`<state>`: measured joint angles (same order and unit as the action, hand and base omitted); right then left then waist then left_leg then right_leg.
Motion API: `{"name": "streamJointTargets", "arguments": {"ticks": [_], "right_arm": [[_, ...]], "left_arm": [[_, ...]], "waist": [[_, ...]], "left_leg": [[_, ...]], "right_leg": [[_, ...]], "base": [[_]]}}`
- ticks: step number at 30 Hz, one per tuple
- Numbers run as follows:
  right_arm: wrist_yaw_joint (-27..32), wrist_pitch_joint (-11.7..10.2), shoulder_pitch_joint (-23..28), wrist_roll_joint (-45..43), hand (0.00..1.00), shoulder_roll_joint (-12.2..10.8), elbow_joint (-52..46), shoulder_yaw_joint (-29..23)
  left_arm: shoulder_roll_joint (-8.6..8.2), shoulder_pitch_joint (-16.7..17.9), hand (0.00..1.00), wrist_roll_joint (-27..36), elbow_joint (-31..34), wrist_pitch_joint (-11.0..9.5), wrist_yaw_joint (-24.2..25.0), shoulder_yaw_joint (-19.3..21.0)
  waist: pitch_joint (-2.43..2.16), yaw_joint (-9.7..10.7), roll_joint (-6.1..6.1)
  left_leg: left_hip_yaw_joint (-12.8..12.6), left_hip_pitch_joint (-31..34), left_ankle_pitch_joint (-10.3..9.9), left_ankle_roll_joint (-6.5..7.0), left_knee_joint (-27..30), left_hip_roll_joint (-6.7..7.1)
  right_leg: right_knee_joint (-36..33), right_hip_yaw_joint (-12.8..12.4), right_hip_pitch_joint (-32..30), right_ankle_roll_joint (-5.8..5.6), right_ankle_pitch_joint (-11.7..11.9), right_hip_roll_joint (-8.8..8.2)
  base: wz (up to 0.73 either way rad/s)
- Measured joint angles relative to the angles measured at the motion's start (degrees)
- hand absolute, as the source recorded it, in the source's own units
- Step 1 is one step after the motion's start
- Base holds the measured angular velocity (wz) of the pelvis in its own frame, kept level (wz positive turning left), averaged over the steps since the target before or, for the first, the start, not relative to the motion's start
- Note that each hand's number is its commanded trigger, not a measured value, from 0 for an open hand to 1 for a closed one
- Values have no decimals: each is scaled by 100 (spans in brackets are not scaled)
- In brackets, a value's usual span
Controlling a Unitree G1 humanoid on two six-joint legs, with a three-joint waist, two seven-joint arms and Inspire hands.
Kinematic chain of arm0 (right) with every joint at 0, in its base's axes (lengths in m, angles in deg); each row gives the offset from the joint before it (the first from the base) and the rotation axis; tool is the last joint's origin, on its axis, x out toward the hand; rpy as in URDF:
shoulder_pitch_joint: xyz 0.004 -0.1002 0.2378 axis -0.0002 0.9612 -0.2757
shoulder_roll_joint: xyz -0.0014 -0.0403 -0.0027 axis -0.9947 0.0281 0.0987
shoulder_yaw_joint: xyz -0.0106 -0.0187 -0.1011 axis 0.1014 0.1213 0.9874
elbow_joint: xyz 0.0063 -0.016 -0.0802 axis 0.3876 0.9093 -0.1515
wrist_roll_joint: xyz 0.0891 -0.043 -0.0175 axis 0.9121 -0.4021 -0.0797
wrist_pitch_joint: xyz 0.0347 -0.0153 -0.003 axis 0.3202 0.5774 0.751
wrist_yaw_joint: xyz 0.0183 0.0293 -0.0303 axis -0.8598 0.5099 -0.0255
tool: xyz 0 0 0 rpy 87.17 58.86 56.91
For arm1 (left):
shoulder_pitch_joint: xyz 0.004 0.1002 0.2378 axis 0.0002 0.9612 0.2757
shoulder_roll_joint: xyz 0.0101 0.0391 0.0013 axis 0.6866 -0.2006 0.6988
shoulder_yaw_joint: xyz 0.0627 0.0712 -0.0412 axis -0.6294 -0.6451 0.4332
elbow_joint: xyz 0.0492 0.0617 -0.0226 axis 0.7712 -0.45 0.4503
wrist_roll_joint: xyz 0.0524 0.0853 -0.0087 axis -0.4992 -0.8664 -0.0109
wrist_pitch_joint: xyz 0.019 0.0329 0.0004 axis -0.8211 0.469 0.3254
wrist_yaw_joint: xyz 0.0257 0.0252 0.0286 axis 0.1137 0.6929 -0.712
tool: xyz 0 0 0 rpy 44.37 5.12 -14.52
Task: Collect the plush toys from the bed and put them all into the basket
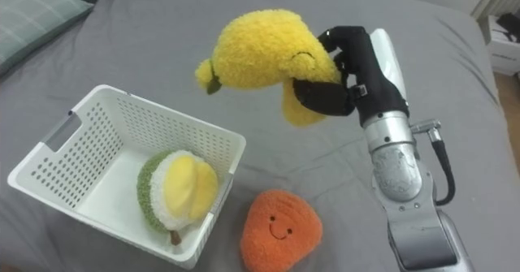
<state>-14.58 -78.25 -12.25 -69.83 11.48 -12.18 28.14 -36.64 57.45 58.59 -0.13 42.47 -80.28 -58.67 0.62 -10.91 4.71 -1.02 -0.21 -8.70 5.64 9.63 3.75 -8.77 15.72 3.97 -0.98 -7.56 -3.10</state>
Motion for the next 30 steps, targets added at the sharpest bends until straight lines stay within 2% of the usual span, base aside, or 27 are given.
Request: {"name": "streamJointTargets", "arguments": {"ticks": [3,6,9,13,16,19,23,24,25,27,28,30], "right_arm": [[-126,5,-64,-62,100,-25,-90,12],[-215,87,-174,-171,100,-43,-224,260],[-315,137,-213,-526,100,-195,-222,425],[-516,234,-226,-655,100,-291,-222,644],[-570,248,-281,-739,100,-294,-223,713],[-575,248,-368,-761,100,-294,-223,769],[-579,270,-498,-860,100,-302,-224,913],[-580,324,-500,-865,100,-314,-224,996],[-600,366,-500,-884,100,-321,-223,1095],[-690,394,-500,-914,85,-334,-220,1210],[-700,436,-500,-945,54,-337,-218,1301],[-731,482,-500,-962,0,-389,-185,1370]], "left_arm": [[-3,7,0,0,-7,-1,16,3],[-2,-30,0,-3,-217,6,27,2],[-3,-105,0,-75,-339,25,39,27],[0,-128,0,-138,-409,58,122,65],[0,-158,0,-145,-433,58,131,150],[1,-163,0,-272,-454,58,164,291],[1,-198,0,-366,-519,60,239,285],[5,-222,0,-390,-536,64,239,286],[10,-233,0,-416,-569,68,239,285],[12,-290,0,-462,-563,84,238,285],[13,-315,0,-463,-544,107,238,285],[14,-343,0,-463,-532,160,232,283]], "waist": [[6,-74,-10],[13,-136,-28],[13,-271,-48],[-13,-376,-88],[-22,-496,-106],[-27,-530,-98],[-30,-549,-74],[-40,-573,-55],[-29,-599,-34],[-2,-641,8],[7,-656,33],[-5,-689,75]], "left_leg": [[3,2,0,0,7,0],[6,8,0,2,1,1],[42,49,-1,0,18,0],[145,121,0,2,63,21],[161,168,0,3,81,27],[186,178,0,3,81,27],[208,211,-1,3,63,35],[211,209,-1,3,63,35],[218,199,-1,3,67,37],[249,191,-1,4,75,46],[288,184,-1,4,82,56],[317,169,-1,6,85,72]], "right_leg": [[1,17,-1,0,0,-2],[5,22,-6,0,0,3],[11,32,-28,0,0,3],[3,174,-52,-1,-1,-53],[4,169,-80,-2,-1,-54],[3,166,-78,-3,-2,-50],[4,163,-75,-3,-2,-21],[4,164,-73,-3,-2,-20],[6,167,-60,-4,-2,-19],[12,169,-39,-7,-4,-19],[14,168,-20,-18,-11,-22],[14,169,-6,-30,-20,-30]], "base": [[0],[-1],[5],[13],[6],[3],[3],[0],[0],[7],[11],[10]]}}
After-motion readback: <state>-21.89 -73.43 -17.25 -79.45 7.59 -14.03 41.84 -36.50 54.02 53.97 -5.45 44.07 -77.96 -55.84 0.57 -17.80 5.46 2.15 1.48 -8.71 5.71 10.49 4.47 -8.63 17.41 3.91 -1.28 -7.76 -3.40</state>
